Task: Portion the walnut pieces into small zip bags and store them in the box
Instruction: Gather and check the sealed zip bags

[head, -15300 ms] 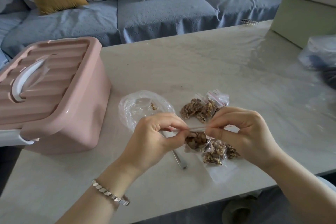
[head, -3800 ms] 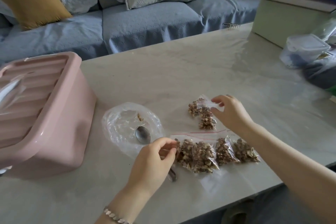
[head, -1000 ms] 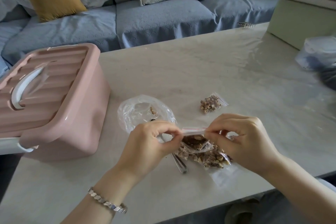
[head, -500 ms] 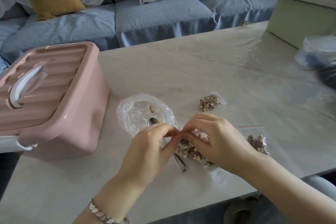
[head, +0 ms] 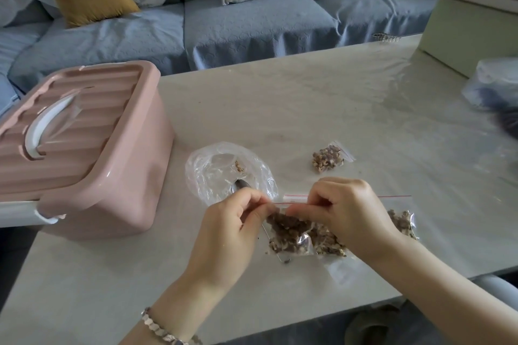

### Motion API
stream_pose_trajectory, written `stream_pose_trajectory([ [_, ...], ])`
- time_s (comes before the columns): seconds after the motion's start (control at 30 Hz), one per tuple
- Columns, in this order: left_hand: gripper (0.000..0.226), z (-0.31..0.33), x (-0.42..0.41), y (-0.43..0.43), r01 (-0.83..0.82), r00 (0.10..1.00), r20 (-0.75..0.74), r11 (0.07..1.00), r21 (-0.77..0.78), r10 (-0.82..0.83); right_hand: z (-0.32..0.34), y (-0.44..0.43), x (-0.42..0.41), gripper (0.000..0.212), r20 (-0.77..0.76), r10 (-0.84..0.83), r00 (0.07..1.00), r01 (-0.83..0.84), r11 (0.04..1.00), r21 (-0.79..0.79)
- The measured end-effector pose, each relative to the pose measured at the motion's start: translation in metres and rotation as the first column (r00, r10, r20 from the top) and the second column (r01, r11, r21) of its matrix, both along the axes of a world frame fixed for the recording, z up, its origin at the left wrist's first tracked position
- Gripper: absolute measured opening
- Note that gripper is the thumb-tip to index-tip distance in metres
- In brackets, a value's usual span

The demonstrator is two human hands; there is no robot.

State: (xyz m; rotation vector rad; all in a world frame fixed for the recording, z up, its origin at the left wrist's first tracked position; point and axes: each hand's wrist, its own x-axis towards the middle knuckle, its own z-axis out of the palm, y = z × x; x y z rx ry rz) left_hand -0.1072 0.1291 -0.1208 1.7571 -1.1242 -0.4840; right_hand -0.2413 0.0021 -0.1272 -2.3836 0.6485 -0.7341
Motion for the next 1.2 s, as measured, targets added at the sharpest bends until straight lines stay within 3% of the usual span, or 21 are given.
stream_pose_trajectory([
  [0.1,0.016,-0.005,0.006,-0.003,-0.007,1.0,0.03,0.999,0.043,0.006,0.0,-0.002,0.005,0.05,-0.143,-0.036,0.989,0.057,0.988,0.147],
  [0.2,0.02,-0.02,0.015,-0.009,0.003,0.999,0.043,0.983,0.185,-0.011,-0.014,-0.008,0.015,0.046,-0.337,-0.021,0.941,0.113,0.96,0.256],
  [0.3,0.01,-0.035,0.019,-0.013,0.006,0.997,0.07,0.952,0.307,-0.028,-0.033,-0.012,0.021,0.041,-0.493,0.003,0.87,0.13,0.963,0.237],
  [0.4,0.015,-0.039,0.02,-0.012,-0.01,0.995,0.098,0.956,0.292,-0.019,-0.042,-0.016,0.019,0.031,-0.598,-0.008,0.801,0.116,0.983,0.142],
  [0.5,0.016,-0.038,0.021,-0.01,-0.01,0.991,0.127,0.956,0.293,-0.029,-0.033,-0.034,0.014,0.031,-0.58,-0.057,0.812,0.166,0.977,0.136],
  [0.6,0.016,-0.038,0.022,-0.008,-0.013,0.988,0.152,0.961,0.276,-0.03,-0.029,-0.076,0.014,0.031,-0.457,-0.284,0.843,0.361,0.928,0.089],
  [0.7,0.016,-0.036,0.022,-0.006,-0.026,0.988,0.153,0.971,0.239,-0.012,-0.044,-0.13,0.016,0.034,-0.509,-0.476,0.717,0.567,0.824,0.028],
  [0.8,0.022,-0.031,0.021,-0.003,-0.033,0.987,0.159,0.978,0.208,0.0,-0.065,-0.16,0.016,0.034,-0.662,-0.455,0.595,0.657,0.75,0.074],
  [0.93,0.034,-0.028,0.023,-0.003,-0.047,0.986,0.169,0.977,0.206,0.012,-0.078,-0.164,0.018,0.039,-0.72,-0.35,0.599,0.659,0.726,0.195],
  [1.07,0.031,-0.026,0.026,-0.002,-0.049,0.986,0.168,0.971,0.233,0.009,-0.082,-0.162,0.014,0.023,-0.628,-0.392,0.673,0.676,0.67,0.306],
  [1.2,0.028,-0.026,0.029,-0.005,-0.033,0.988,0.155,0.963,0.267,-0.009,-0.082,-0.162,0.008,0.035,-0.508,-0.446,0.737,0.62,0.747,0.242],
])
